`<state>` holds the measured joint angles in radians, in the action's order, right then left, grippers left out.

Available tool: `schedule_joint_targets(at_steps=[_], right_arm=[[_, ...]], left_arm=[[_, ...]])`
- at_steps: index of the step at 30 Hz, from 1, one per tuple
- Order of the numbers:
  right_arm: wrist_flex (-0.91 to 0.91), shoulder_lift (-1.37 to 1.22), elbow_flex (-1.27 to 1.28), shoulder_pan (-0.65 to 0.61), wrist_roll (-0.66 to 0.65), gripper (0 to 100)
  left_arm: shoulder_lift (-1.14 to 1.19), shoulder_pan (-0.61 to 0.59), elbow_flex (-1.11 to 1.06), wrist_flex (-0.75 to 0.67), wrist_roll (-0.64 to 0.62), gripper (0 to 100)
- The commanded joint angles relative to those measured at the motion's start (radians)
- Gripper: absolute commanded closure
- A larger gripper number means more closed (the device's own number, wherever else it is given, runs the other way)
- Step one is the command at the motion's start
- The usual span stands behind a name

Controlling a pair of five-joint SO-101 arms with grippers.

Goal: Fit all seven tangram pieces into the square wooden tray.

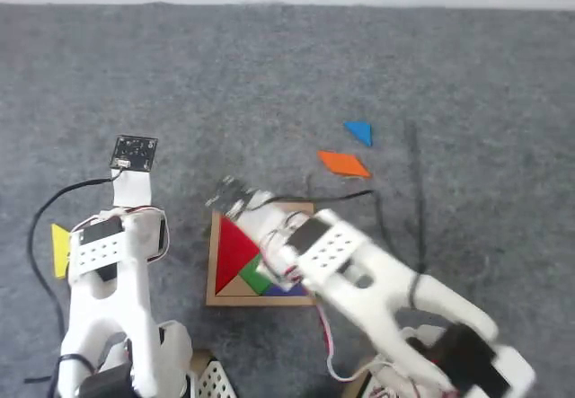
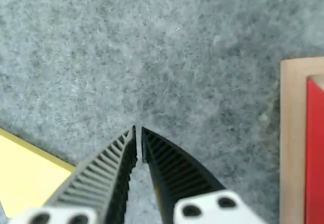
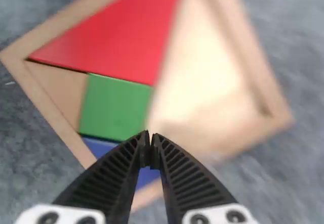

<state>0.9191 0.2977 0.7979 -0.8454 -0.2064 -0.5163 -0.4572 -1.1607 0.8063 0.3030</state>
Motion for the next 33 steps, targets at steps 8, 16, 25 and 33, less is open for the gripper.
schedule_joint_targets(at_steps=[8, 16, 25, 33], right_arm=[[-0.039, 0.41, 0.18, 0.159, -0.006, 98.9], [-0.082, 0.355, 0.198, 0.154, -0.014, 98.9], [-0.101, 0.328, 0.198, 0.153, -0.015, 98.9], [-0.101, 0.328, 0.198, 0.153, -0.015, 98.9]], left_arm=[[0.011, -0.235, 0.237, 0.199, 0.006, 98], [0.152, -0.466, 0.437, 0.371, 0.15, 86], [0.615, -0.542, 0.691, 0.451, 0.15, 73], [0.608, -0.611, 0.759, 0.471, 0.049, 72]])
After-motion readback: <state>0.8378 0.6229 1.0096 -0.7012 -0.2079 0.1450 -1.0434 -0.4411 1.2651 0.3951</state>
